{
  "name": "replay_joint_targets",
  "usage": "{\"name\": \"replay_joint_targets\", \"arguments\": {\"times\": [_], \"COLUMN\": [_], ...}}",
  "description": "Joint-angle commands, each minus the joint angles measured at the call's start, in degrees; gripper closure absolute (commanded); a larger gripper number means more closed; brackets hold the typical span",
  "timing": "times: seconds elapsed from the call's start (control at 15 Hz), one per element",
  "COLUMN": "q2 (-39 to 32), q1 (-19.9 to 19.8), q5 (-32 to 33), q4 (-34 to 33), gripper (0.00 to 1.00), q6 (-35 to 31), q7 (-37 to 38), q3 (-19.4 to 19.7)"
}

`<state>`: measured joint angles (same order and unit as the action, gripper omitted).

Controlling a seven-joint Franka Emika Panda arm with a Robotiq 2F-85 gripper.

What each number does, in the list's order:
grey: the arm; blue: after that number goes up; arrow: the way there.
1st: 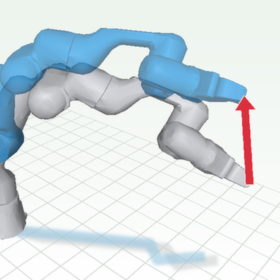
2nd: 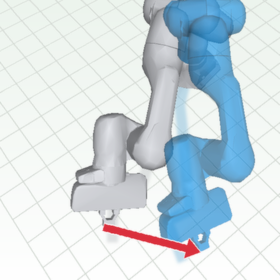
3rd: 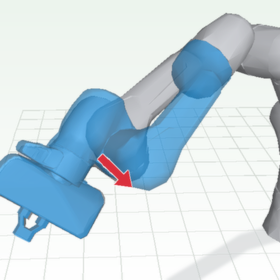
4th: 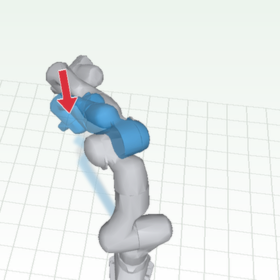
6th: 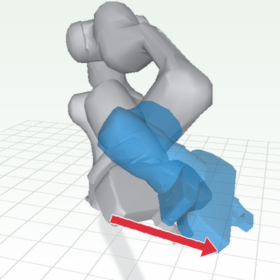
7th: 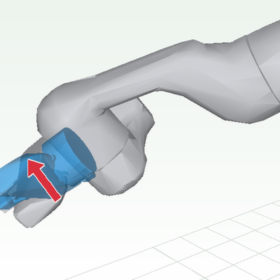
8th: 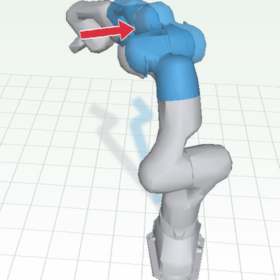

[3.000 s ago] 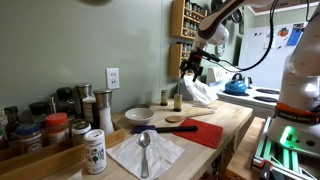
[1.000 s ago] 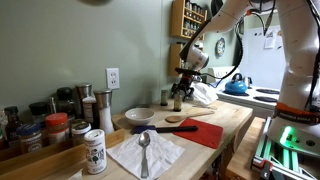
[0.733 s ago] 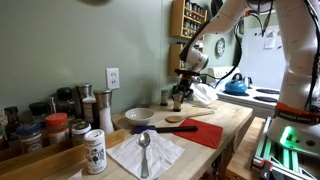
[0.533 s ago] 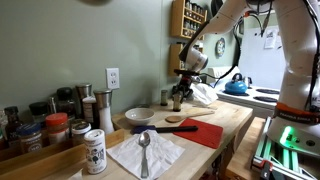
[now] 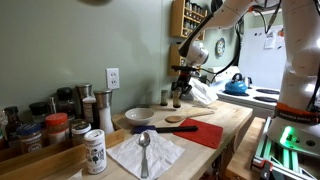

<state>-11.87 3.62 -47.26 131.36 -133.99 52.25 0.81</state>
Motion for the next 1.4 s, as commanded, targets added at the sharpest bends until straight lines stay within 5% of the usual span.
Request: {"name": "replay_joint_targets", "arguments": {"times": [0.0,0.27,0.47,0.67,1.33], "q2": [4.74,5.45,4.43,3.99,-1.57], "q1": [4.09,6.40,12.51,10.73,10.63], "q5": [11.02,28.66,43.07,55.73,65.30], "q4": [4.47,6.27,5.87,3.74,-1.80], "gripper": [0.72,0.72,0.72,0.72,0.72], "q6": [-8.20,-14.49,-13.30,-8.46,-1.46], "q7": [14.56,32.73,46.24,58.03,66.82], "q3": [-0.36,-0.68,5.36,2.28,-2.49]}}
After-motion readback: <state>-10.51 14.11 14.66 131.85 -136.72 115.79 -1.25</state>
